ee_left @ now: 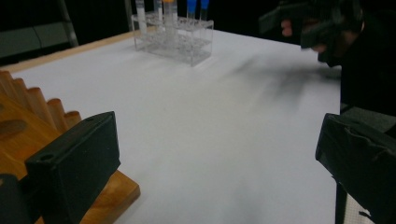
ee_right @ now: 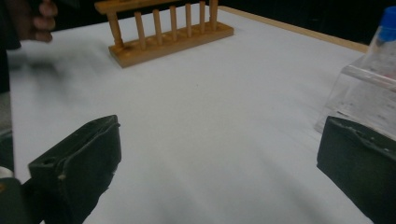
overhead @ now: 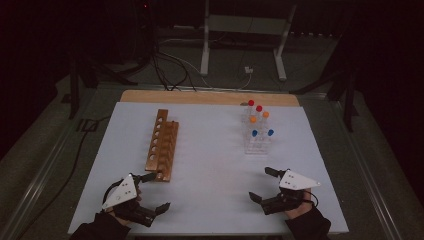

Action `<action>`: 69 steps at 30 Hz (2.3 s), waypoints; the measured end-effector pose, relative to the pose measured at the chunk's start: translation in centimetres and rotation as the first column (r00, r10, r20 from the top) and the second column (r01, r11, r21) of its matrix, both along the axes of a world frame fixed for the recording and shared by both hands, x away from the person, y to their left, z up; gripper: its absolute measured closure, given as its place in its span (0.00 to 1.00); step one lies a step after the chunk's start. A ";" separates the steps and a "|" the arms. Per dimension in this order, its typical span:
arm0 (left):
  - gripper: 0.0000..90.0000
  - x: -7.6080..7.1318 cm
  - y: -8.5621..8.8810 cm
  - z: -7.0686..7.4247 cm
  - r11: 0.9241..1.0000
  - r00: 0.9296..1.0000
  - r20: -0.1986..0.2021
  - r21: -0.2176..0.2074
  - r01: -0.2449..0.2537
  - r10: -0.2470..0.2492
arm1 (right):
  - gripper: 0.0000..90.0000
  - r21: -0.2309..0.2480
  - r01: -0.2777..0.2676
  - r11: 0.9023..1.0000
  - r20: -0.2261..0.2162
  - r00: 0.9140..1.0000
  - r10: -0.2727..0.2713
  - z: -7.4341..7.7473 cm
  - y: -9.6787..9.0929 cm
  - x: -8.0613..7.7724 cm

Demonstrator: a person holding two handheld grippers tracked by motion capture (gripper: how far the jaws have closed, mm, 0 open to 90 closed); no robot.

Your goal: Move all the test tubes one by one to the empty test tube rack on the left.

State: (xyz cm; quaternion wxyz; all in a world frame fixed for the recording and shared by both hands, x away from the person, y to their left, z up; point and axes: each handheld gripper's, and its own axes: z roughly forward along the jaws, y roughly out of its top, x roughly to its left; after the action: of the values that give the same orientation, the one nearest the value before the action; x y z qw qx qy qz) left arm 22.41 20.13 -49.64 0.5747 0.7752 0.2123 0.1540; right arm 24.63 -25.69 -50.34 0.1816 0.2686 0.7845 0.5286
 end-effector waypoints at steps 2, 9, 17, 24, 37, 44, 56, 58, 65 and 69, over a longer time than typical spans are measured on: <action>0.01 0.0 0.0 0.0 1.000 1.000 0.001 0.001 -0.002 0.002 | 0.00 -0.022 -0.012 1.000 -0.009 1.000 0.012 -0.1 0.2 0.1; 0.01 0.1 0.2 0.0 1.000 1.000 0.004 0.008 -0.007 0.007 | 0.00 -0.021 -0.003 1.000 -0.097 0.995 0.001 0.3 -0.6 0.5; 0.01 0.0 0.1 0.1 1.000 1.000 0.009 0.010 -0.003 0.003 | 0.00 -0.060 0.009 0.998 -0.095 0.995 -0.014 0.6 -0.9 0.4; 0.01 0.0 0.0 0.1 1.000 1.000 0.010 0.017 -0.007 0.007 | 0.00 -0.079 -0.017 0.997 -0.116 0.993 0.007 1.5 0.3 -0.1; 0.01 0.0 0.0 0.1 1.000 1.000 0.007 0.007 -0.013 0.013 | 0.00 -0.053 -0.041 0.998 -0.077 0.996 0.037 5.2 2.2 -0.5; 0.01 -0.1 0.0 0.2 1.000 1.000 0.012 0.006 -0.011 0.011 | 0.00 -0.027 -0.015 1.000 -0.030 0.999 0.014 7.5 2.0 0.1; 0.01 -0.1 0.1 0.2 1.000 1.000 0.010 -0.001 -0.007 0.007 | 0.00 0.019 0.084 0.996 0.057 0.995 -0.085 11.1 0.5 2.9; 0.01 -0.1 0.1 0.2 1.000 1.000 0.010 -0.002 -0.007 0.007 | 0.00 0.021 0.102 0.995 0.059 0.993 -0.103 11.2 0.4 3.1; 0.01 0.0 0.1 0.2 1.000 1.000 0.008 -0.004 -0.007 0.008 | 0.00 0.055 0.255 0.965 0.054 0.965 -0.258 11.3 -0.7 5.5; 0.01 0.0 0.1 0.2 1.000 1.000 0.004 -0.006 -0.008 0.008 | 0.00 0.041 0.307 0.951 0.039 0.950 -0.308 10.5 -1.3 6.9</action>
State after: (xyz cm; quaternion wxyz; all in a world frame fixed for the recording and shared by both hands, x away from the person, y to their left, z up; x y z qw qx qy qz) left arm 22.37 20.23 -49.45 0.5770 0.7722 0.2146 0.1572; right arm 31.50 -27.02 -39.80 0.2746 0.3788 0.7194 0.5134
